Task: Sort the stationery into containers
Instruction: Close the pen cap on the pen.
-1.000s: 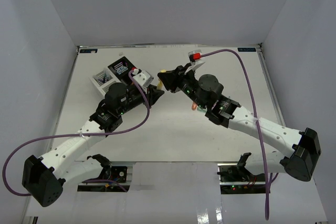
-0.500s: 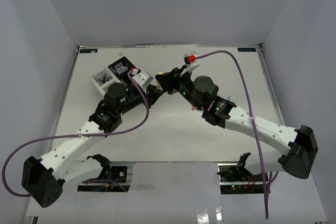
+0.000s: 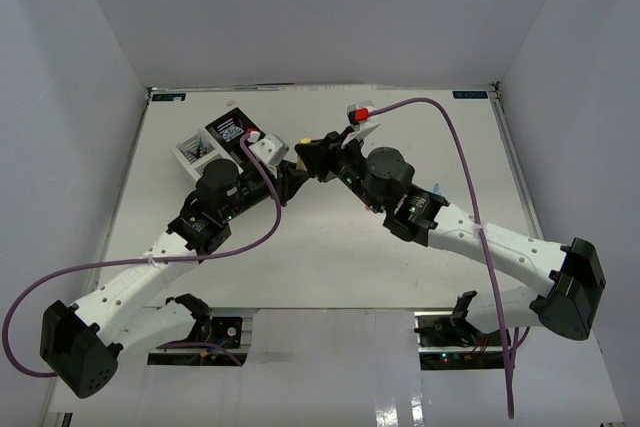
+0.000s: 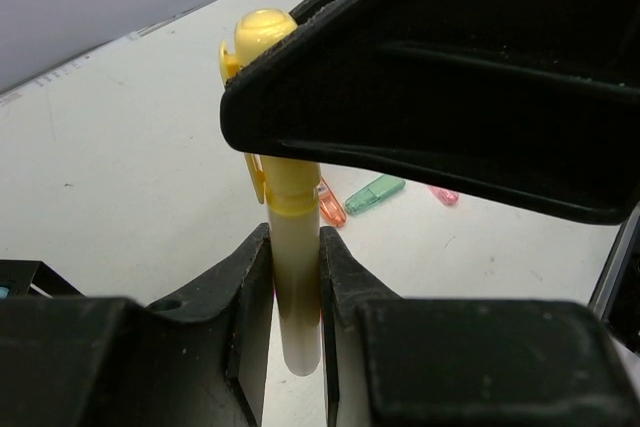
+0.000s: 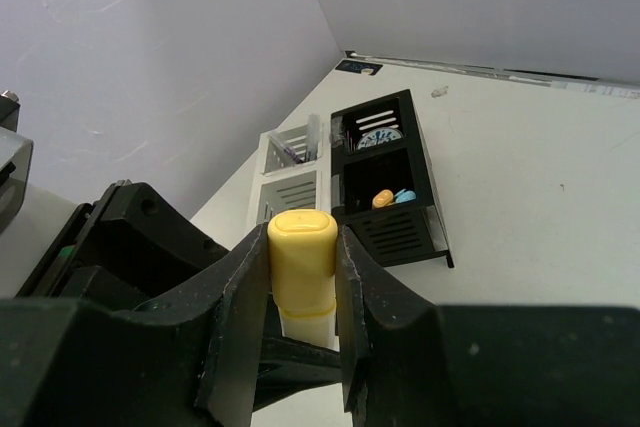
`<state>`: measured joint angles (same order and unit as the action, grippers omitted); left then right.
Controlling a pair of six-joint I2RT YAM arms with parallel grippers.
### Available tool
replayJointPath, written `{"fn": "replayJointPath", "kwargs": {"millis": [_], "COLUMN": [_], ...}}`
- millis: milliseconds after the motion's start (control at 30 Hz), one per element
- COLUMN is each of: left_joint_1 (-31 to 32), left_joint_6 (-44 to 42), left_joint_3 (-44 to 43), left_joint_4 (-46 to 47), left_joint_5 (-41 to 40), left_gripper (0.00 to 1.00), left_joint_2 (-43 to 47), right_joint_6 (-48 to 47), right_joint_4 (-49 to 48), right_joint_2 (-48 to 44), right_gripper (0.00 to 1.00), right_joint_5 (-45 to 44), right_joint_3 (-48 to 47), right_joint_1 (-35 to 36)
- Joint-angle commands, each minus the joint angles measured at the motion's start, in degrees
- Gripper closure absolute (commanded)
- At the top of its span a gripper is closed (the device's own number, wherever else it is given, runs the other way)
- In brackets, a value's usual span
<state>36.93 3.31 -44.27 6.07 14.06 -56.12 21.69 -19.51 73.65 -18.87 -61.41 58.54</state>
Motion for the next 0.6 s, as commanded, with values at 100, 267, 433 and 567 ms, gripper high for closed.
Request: {"fn": "replayJointPath", "kwargs": {"millis": [100, 267, 433, 567], "left_joint_1": [0.1, 0.0, -0.1, -0.2], "left_joint_6": [0.8, 0.9, 1.3, 1.1], "left_joint_3": [0.1, 0.7, 1.9, 2.4], "left_joint_4": [1.7, 2.3, 3.8, 4.7], "left_joint_5": [-0.4, -1.2, -1.8, -0.4], "left_gripper": [1.00, 1.00, 1.00, 1.00], "left_joint_2": [2.0, 3.2, 5.1, 6.1], "right_joint_6": [-1.0, -1.7, -3.1, -4.2], "right_joint_4": [-2.5, -1.9, -1.5, -2.2], "right_joint_2": [1.1, 1.3, 1.0, -0.1], "right_gripper": [0.92, 0.91, 0.90, 0.90], "right_joint_5": [-2.0, -5.1, -6.5, -4.8], "right_joint_3": [-0.5, 0.7, 1.6, 3.0], "right_joint_1": [2.5, 3.8, 4.6, 4.8]}}
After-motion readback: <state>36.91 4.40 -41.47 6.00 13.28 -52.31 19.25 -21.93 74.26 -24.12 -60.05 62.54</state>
